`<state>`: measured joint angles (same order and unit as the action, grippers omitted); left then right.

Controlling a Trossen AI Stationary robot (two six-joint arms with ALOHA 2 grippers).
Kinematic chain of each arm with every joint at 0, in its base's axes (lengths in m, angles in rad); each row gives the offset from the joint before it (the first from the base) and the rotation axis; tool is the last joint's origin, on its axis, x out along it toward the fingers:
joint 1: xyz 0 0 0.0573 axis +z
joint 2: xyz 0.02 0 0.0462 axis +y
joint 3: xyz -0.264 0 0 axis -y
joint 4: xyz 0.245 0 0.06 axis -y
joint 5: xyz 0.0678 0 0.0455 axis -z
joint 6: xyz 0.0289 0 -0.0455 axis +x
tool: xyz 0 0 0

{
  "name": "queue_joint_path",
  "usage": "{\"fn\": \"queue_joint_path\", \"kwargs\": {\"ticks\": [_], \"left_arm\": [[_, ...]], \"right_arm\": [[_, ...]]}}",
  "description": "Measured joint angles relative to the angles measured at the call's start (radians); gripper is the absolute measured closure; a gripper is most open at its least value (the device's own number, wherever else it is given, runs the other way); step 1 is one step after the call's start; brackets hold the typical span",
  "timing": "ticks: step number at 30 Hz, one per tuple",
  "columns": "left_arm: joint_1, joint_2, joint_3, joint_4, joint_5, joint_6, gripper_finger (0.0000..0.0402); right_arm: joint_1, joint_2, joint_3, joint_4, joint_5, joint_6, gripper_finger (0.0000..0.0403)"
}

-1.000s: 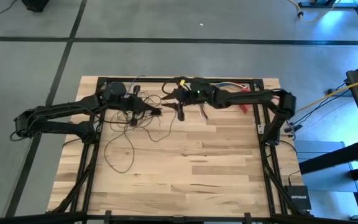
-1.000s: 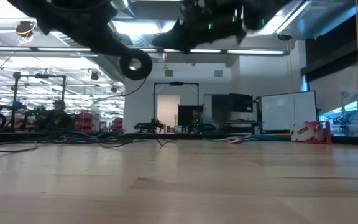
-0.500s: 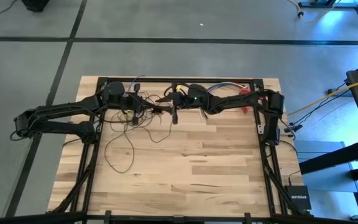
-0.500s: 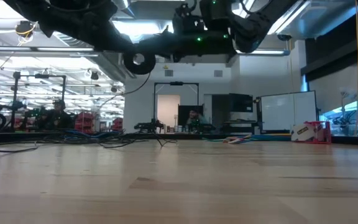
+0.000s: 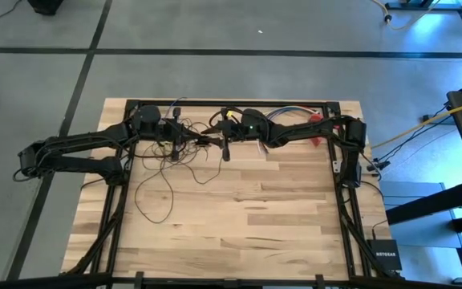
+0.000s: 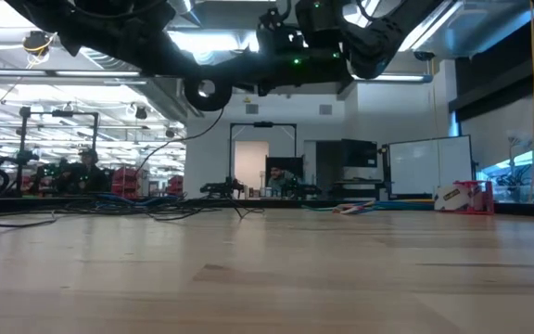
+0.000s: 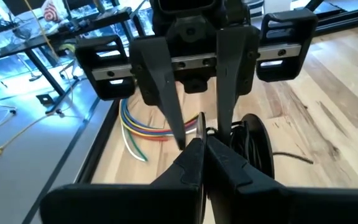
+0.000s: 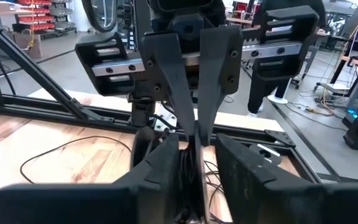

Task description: Coiling cords

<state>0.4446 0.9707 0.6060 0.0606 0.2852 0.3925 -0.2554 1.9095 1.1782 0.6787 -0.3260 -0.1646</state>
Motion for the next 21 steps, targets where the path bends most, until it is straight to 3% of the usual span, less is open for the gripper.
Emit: {"fn": "queue_joint_path", "kwargs": {"ticks": [8, 17, 21], "left_arm": [[-0.026, 0.000, 0.000, 0.000, -0.005, 0.007, 0.0395], [-0.031, 0.000, 0.000, 0.002, -0.009, -0.025, 0.0374], [-0.034, -0.015, 0.029, -0.021, -0.124, -0.017, 0.0332]], "right_arm": [[0.000, -0.001, 0.000, -0.016, -0.005, -0.046, 0.0392], [0.000, -0.001, 0.007, -0.027, 0.008, -0.056, 0.0396], [0.000, -0.022, 0.016, -0.032, 0.067, -0.076, 0.0394]]}}
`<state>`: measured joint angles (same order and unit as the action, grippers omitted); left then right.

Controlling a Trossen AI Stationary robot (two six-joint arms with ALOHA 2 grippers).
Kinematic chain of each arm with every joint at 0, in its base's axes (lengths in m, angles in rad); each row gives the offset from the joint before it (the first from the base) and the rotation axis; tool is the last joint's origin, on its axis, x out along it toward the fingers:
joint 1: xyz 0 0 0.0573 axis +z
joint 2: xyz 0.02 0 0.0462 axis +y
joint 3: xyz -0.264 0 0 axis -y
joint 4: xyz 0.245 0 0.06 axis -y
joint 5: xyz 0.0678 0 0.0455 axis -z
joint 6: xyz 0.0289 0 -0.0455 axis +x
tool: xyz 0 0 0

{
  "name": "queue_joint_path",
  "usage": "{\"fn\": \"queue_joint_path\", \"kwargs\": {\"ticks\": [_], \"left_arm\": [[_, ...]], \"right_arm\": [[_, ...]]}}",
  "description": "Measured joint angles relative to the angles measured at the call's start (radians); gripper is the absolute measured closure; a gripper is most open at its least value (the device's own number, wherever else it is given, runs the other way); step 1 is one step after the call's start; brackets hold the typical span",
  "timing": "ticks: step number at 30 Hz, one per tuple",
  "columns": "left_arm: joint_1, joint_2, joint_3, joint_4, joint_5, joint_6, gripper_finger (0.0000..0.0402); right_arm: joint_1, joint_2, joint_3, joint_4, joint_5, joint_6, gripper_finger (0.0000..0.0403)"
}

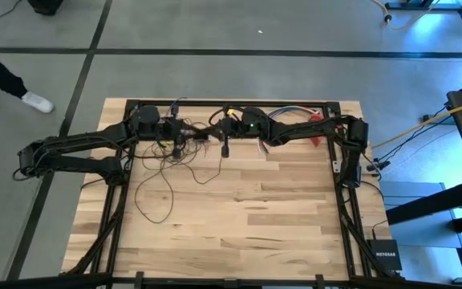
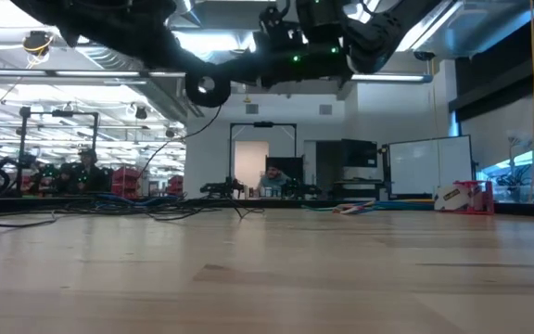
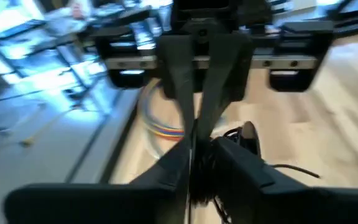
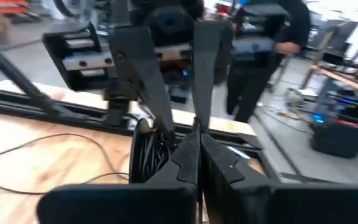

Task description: Coiling cords

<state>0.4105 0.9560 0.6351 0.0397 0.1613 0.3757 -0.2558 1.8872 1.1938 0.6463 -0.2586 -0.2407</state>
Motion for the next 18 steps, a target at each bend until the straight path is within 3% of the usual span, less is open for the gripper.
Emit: {"fn": "queue_joint_path", "kwargs": {"ticks": [4, 10, 18], "left_arm": [[0.002, -0.052, 0.060, -0.114, -0.110, -0.006, 0.0292], [-0.008, -0.130, 0.072, -0.242, -0.113, -0.127, 0.0271], [-0.053, -0.102, -0.054, -0.278, -0.130, -0.188, 0.0270]], "right_arm": [[0.000, -0.059, 0.000, -0.048, 0.077, -0.029, 0.0397], [0.001, -0.124, 0.000, -0.075, 0.183, -0.056, 0.0398], [0.001, -0.134, 0.000, -0.092, 0.215, -0.064, 0.0396]]}}
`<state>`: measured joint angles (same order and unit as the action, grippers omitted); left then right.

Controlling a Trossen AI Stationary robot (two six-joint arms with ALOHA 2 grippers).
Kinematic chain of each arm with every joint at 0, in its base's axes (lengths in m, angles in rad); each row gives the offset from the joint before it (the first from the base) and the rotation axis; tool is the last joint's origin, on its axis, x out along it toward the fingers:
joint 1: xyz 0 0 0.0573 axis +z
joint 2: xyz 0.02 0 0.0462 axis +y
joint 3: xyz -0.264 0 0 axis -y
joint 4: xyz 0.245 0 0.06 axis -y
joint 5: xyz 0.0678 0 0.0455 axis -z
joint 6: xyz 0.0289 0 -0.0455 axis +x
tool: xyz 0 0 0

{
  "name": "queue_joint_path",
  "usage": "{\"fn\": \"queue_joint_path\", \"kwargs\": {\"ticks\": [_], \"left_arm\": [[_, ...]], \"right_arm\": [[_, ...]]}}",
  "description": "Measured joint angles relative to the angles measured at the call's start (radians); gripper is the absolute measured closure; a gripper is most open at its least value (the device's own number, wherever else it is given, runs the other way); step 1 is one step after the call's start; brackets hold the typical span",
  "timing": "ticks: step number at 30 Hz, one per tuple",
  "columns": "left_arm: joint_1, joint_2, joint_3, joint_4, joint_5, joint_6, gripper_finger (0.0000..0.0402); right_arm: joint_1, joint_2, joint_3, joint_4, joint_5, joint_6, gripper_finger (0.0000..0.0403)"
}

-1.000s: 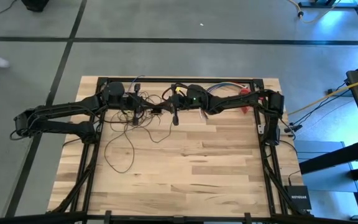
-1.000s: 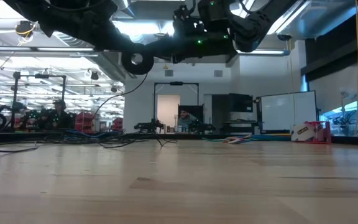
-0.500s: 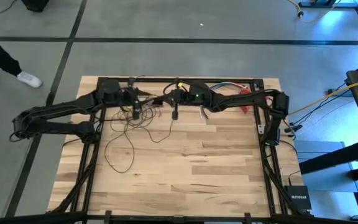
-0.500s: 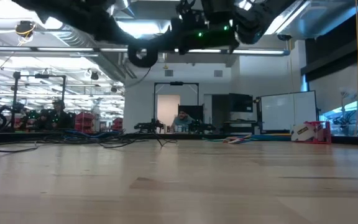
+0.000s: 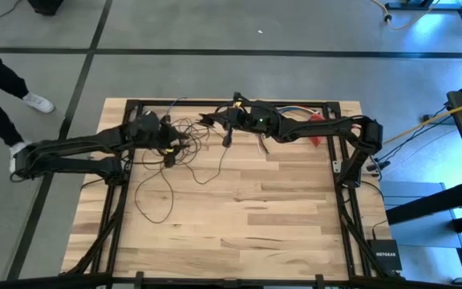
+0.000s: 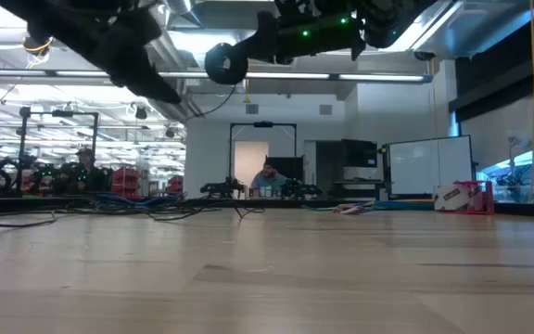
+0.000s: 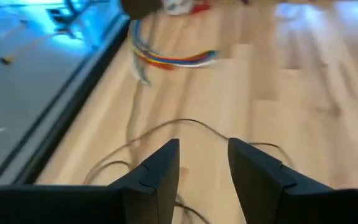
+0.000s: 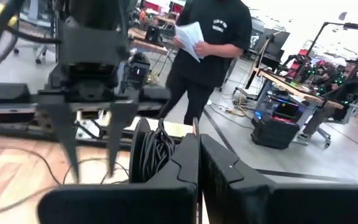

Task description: Coiling cords

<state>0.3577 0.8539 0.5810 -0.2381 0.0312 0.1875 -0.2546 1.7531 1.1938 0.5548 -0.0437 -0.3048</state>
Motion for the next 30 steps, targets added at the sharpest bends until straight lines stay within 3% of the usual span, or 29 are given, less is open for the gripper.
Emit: {"fn": "queue_joint_path", "kwargs": {"ticks": [4, 7, 12, 17, 30], "left_arm": [[-0.010, 0.037, -0.013, 0.048, -0.116, 0.016, 0.0270], [-0.012, 0.063, -0.015, 0.088, -0.143, 0.038, 0.0270], [-0.013, 0.117, -0.015, 0.104, -0.141, 0.045, 0.0270], [-0.013, 0.192, -0.014, 0.131, -0.070, 0.052, 0.0270], [-0.012, 0.305, -0.014, 0.231, -0.068, 0.056, 0.0270]], "right_arm": [[0.000, 0.000, 0.000, -0.018, 0.000, -0.015, 0.0398], [0.007, 0.000, 0.000, -0.016, 0.000, -0.019, 0.0396], [0.020, 0.000, 0.000, -0.027, 0.000, -0.047, 0.0398], [0.020, 0.000, 0.000, -0.029, 0.000, -0.048, 0.0397], [0.020, 0.000, 0.000, -0.030, 0.000, -0.048, 0.0395]]}}
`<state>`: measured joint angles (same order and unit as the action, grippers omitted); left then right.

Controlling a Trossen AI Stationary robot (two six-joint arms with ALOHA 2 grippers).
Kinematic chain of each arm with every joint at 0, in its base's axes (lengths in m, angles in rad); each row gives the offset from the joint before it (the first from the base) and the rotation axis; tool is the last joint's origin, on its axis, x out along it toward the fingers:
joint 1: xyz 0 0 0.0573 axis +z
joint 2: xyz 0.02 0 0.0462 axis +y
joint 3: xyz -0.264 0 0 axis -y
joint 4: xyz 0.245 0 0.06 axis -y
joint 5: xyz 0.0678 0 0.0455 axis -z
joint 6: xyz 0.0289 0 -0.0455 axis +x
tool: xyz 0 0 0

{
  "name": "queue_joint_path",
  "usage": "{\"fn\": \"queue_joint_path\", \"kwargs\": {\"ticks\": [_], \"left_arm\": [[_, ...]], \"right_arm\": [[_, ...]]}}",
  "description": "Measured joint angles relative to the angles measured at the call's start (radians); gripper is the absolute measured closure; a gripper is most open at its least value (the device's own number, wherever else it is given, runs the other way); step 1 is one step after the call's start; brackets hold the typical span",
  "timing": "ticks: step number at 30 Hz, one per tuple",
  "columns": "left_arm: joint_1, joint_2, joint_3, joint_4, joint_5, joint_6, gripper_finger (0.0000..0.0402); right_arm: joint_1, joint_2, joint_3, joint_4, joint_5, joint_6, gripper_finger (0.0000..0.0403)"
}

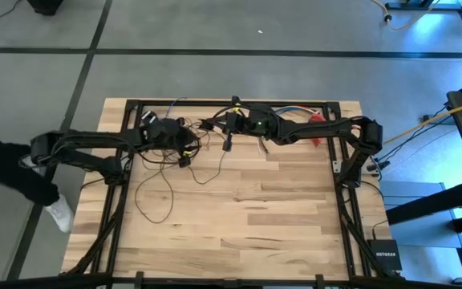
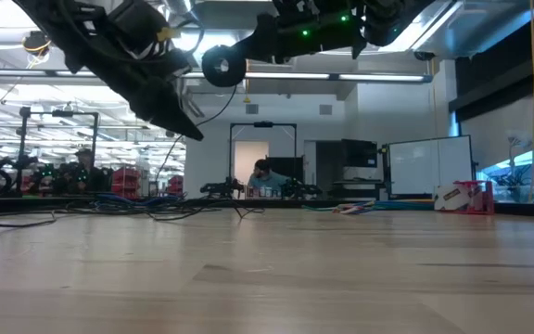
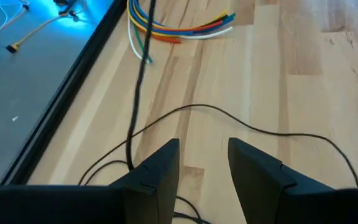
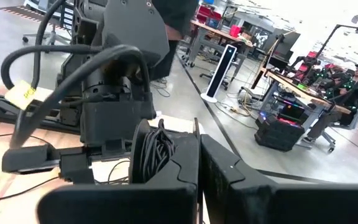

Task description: Coiling cords

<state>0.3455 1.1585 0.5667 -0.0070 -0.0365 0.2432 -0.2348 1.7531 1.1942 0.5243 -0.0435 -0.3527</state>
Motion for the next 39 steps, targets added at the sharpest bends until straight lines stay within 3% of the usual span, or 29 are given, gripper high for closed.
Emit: {"fn": "queue_joint_path", "kwargs": {"ticks": [8, 19, 34, 39], "left_arm": [[0.001, 0.019, 0.000, 0.000, -0.041, -0.006, 0.0270], [-0.037, -0.123, 0.011, -0.033, -0.086, -0.001, 0.0270], [0.042, -0.056, 0.011, -0.033, -0.085, 0.021, 0.0271], [0.034, -0.055, 0.011, -0.033, -0.083, 0.022, 0.0303]], "right_arm": [[0.000, 0.000, 0.000, -0.005, 0.000, 0.000, 0.0394], [-0.001, 0.000, 0.000, -0.006, 0.000, -0.001, 0.0394], [-0.001, 0.000, 0.000, -0.009, -0.001, -0.002, 0.0394], [-0.001, 0.000, 0.000, -0.007, 0.000, -0.003, 0.0394]]}}
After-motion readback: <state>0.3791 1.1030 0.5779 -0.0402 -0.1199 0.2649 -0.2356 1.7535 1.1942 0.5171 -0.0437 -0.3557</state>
